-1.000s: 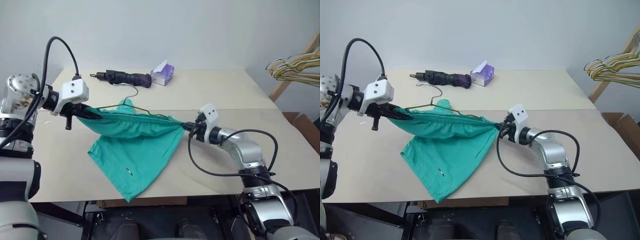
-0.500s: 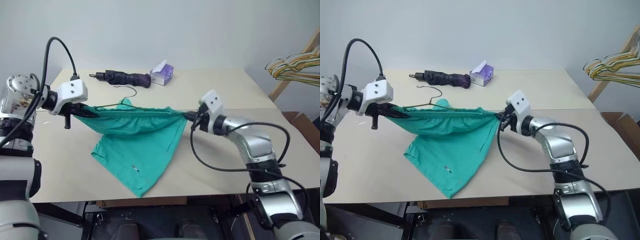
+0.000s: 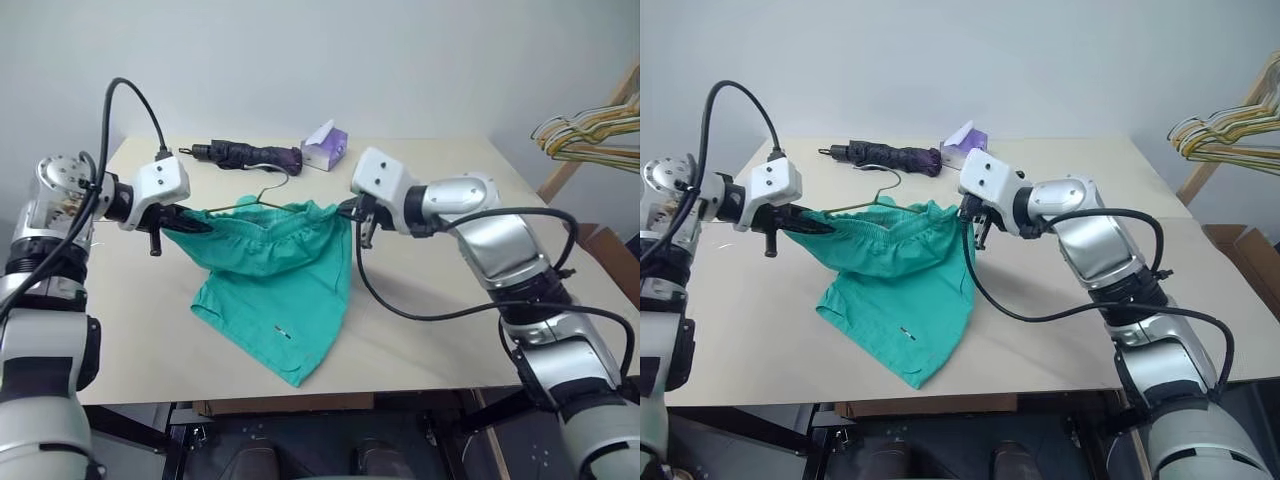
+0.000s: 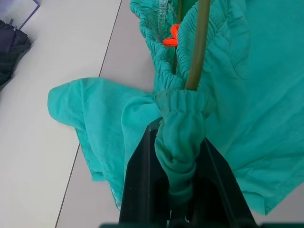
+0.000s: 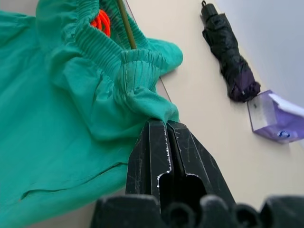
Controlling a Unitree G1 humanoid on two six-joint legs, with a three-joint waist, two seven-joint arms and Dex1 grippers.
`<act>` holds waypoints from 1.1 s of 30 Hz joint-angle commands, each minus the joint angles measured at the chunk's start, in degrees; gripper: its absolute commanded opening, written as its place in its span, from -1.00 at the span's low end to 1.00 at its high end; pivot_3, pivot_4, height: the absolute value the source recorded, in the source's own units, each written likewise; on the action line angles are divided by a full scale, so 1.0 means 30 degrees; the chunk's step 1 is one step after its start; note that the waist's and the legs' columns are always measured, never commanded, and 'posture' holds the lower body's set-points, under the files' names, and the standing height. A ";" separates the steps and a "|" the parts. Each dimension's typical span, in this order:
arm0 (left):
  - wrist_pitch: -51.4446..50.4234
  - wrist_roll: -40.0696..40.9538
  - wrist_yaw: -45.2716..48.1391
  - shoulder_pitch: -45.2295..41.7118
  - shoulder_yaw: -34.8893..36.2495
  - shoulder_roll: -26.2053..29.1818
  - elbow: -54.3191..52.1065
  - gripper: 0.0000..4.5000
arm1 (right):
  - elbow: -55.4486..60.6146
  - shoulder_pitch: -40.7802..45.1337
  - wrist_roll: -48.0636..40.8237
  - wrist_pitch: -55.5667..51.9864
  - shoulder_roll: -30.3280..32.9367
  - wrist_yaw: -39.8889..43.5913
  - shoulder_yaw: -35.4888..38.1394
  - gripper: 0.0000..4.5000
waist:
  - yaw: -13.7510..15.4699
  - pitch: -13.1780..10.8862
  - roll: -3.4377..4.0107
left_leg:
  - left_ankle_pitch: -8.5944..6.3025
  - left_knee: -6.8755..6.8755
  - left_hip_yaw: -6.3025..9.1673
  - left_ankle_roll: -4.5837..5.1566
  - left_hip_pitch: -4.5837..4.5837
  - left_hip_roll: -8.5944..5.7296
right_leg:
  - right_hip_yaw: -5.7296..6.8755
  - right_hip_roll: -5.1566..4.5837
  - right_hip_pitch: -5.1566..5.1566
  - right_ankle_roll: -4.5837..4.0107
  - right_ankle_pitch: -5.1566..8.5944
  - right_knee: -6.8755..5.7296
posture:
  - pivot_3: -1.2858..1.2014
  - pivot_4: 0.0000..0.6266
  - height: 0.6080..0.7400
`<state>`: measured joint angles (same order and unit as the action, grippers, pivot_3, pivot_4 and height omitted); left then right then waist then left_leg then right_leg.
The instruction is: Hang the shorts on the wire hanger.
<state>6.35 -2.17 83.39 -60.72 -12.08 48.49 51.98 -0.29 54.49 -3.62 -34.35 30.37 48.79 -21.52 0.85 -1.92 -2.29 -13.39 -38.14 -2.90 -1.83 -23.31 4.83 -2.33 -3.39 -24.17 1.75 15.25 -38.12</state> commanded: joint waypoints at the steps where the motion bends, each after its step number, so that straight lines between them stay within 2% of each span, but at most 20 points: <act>1: 0.0089 0.0436 -0.0082 -0.0184 0.0786 -0.0080 -0.0780 -0.97 | -0.0098 0.0933 0.0736 0.1283 -0.0279 -0.0328 0.0286 -0.99 | 0.0018 0.0000 0.0000 | 0.0000 0.0000 0.0000 0.0000 0.0000 0.0000 | 0.0000 0.0000 0.0001 0.0000 0.0000 -0.0001 | 0.13 -1.00 1.00; 15: -0.0483 0.0881 -0.0040 0.0197 0.1858 -0.0039 -0.1809 -0.97 | -0.1809 0.0434 0.3919 0.4471 -0.0295 -0.0487 -0.0608 -0.99 | 0.0061 0.0000 0.0000 | 0.0000 0.0000 -0.0002 -0.0001 0.0001 0.0000 | 0.0002 -0.0001 0.0000 -0.0001 0.0000 0.0000 | 0.13 -1.00 1.00; 18: -0.0385 0.0720 -0.0087 0.0248 0.1810 -0.0041 -0.1882 -0.97 | -0.1590 0.0273 0.3937 0.4879 -0.0197 -0.0039 -0.0435 -0.68 | 0.0045 0.0000 0.0000 | 0.0000 0.0000 -0.0002 -0.0001 0.0003 -0.0001 | 0.0001 -0.0001 0.0003 -0.0001 0.0000 0.0001 | 0.13 -1.00 1.00; 22: -0.0339 0.0636 -0.0167 0.0245 0.1788 -0.0083 -0.1907 -0.97 | -0.1300 0.0120 0.3472 0.4934 0.0171 0.1219 -0.0305 -0.10 | 0.0053 0.0000 0.0000 | 0.0001 0.0000 -0.0001 -0.0001 0.0004 0.0000 | 0.0002 -0.0001 0.0005 -0.0001 -0.0001 -0.0001 | 0.13 -1.00 1.00; 33: 0.0240 0.0419 0.0165 0.0481 0.1575 0.0030 -0.2373 -0.97 | -0.2043 0.1052 0.1425 0.4248 -0.0133 0.3113 0.1312 -0.10 | 0.0007 0.0000 0.0001 | 0.0001 0.0000 -0.0003 -0.0001 0.0008 0.0000 | 0.0000 0.0000 0.0007 -0.0002 -0.0001 0.0000 | 0.13 -1.00 1.00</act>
<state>6.15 -1.25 83.96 -58.64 -8.06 47.79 46.80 -6.86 54.92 2.60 -20.92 30.22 57.40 -20.50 0.88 -1.92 -2.28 -13.38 -38.14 -2.92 -1.83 -23.28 4.83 -2.34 -3.40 -24.15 1.74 15.25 -38.12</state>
